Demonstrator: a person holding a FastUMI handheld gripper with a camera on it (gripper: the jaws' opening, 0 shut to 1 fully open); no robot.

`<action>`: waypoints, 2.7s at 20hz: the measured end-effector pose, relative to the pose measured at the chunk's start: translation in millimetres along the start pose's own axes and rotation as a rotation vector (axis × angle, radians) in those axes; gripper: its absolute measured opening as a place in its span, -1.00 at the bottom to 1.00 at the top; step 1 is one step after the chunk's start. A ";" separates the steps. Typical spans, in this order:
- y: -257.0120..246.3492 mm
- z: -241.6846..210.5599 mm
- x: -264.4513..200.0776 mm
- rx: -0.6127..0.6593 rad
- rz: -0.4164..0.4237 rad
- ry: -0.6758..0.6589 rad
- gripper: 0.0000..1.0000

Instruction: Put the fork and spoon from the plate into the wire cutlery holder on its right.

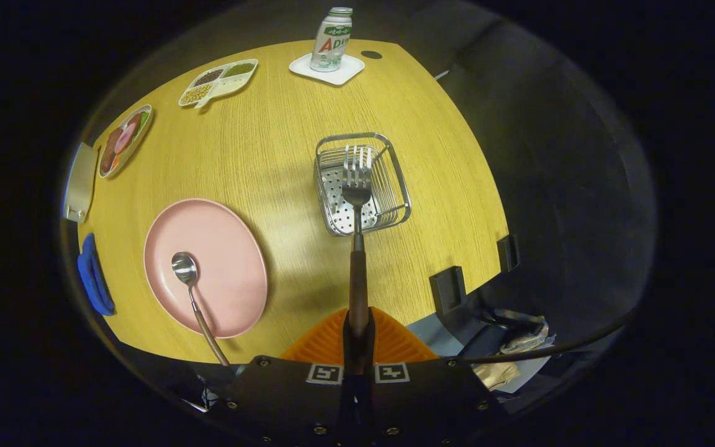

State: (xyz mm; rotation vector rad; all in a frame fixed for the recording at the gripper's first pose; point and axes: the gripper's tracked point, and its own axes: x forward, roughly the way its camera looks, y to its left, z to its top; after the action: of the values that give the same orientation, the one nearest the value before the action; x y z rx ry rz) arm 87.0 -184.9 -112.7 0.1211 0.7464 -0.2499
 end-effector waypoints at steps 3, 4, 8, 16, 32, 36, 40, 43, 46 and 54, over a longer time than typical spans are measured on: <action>-3.4 5.3 9.3 -0.011 0.013 0.023 -0.91; -3.9 8.4 10.6 -0.014 0.019 0.022 -0.91; -6.5 14.8 11.5 -0.037 0.030 0.039 -0.91; -12.1 17.7 1.0 -0.035 0.030 0.042 -0.75; -0.4 34.4 -62.8 0.032 0.026 -0.130 -0.67; 21.6 30.3 -81.1 0.006 0.024 -0.173 -0.67; 62.8 14.7 -84.5 -0.058 0.050 -0.187 -0.67; 100.6 -8.2 -77.5 -0.128 0.075 -0.169 -0.67; 138.3 -33.9 -65.8 -0.192 0.110 -0.144 -0.67; 185.9 -81.9 -28.4 -0.275 0.141 -0.091 -0.67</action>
State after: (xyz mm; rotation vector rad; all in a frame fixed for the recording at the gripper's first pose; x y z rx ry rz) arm 62.9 15.5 -149.2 -0.0982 0.6714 -0.0168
